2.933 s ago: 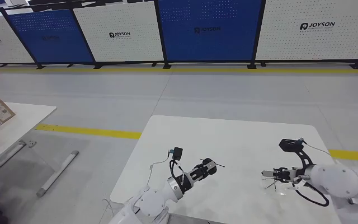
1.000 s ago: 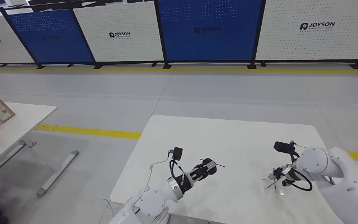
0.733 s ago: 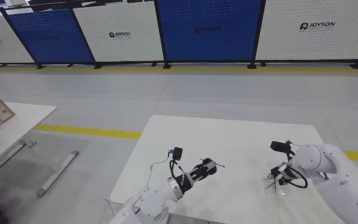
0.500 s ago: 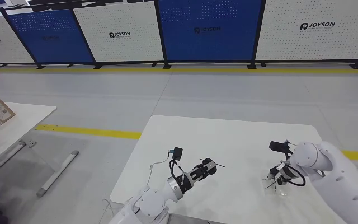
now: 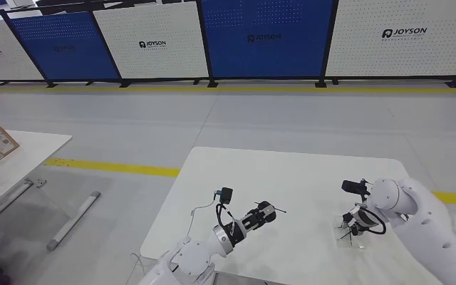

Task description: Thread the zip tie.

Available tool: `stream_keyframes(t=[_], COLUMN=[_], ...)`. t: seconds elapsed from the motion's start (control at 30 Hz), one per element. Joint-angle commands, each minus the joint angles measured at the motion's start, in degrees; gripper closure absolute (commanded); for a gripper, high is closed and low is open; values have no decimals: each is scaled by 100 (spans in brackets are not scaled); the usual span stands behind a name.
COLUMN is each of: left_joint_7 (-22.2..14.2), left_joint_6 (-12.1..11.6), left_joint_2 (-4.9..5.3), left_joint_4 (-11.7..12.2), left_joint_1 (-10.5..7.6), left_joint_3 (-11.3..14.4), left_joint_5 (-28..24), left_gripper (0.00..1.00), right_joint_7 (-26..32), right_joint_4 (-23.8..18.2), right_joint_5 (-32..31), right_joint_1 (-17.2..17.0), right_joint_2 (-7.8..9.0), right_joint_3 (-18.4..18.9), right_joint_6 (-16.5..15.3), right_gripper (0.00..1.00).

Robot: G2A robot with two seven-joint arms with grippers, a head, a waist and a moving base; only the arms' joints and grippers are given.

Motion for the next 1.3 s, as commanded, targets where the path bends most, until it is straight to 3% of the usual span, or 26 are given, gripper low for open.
stream_keyframes(t=[0.0, 0.23, 0.33, 0.57, 0.73, 0.9, 1.0, 1.13, 1.27], left_joint_7=[0, 0, 0, 0, 0, 0, 0, 0, 0], left_joint_6=[0, 0, 0, 0, 0, 0, 0, 0, 0], left_joint_2=[0, 0, 0, 0, 0, 0, 0, 0, 0], left_joint_4=[0, 0, 0, 0, 0, 0, 0, 0, 0], left_joint_1=[0, 0, 0, 0, 0, 0, 0, 0, 0], left_joint_3=[0, 0, 0, 0, 0, 0, 0, 0, 0], left_joint_5=[0, 0, 0, 0, 0, 0, 0, 0, 0], left_gripper=[100, 100, 100, 100, 100, 100, 100, 100, 100], right_joint_7=[0, 0, 0, 0, -13, -370, -746, -1258, -1275], right_joint_4=[56, 254, 314, 301, -26, -676, -1326, -2335, -2410], right_joint_5=[11, 82, 109, 119, 16, -109, -125, -64, -43], right_joint_1=[28, 145, 184, 191, 23, -429, -999, -2032, -2106], right_joint_2=[-16, -91, -114, -104, -2, 222, 418, 656, 668], right_joint_3=[-24, -148, -189, -176, 29, 661, 1341, 2381, 2439], right_joint_6=[0, 0, 0, 0, 0, 0, 0, 0, 0], right_gripper=[78, 84, 100, 100, 100, 100, 100, 100, 100])
